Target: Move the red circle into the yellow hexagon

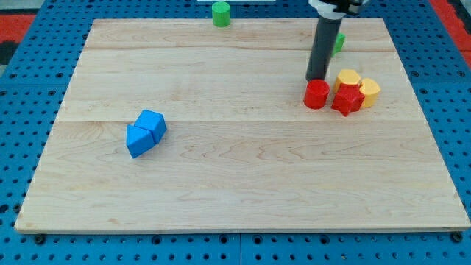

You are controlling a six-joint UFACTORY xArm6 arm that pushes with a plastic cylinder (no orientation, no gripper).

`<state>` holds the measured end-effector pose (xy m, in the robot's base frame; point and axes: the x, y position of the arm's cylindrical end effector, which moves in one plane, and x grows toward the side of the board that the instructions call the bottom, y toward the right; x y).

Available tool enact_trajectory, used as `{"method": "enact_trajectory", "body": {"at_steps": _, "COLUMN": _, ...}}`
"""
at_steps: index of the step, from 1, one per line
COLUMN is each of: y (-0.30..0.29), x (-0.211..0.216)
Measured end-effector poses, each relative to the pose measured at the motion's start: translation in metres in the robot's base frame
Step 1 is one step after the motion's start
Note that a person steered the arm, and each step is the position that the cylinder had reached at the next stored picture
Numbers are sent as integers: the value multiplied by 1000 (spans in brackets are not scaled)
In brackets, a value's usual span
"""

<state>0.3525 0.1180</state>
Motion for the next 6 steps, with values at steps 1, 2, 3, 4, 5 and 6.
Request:
{"method": "enact_trajectory", "body": {"at_steps": 1, "y": -33, "x": 4}}
{"method": "enact_trajectory", "body": {"at_steps": 2, "y": -32, "x": 37}}
{"method": "enact_trajectory", "body": {"at_steps": 3, "y": -16, "x": 50}}
{"method": "enact_trajectory", "body": {"at_steps": 4, "y": 23, "x": 50}}
{"method": "enact_trajectory", "body": {"at_steps": 5, "y": 36, "x": 51}}
{"method": "enact_trajectory", "body": {"at_steps": 6, "y": 17, "x": 89}}
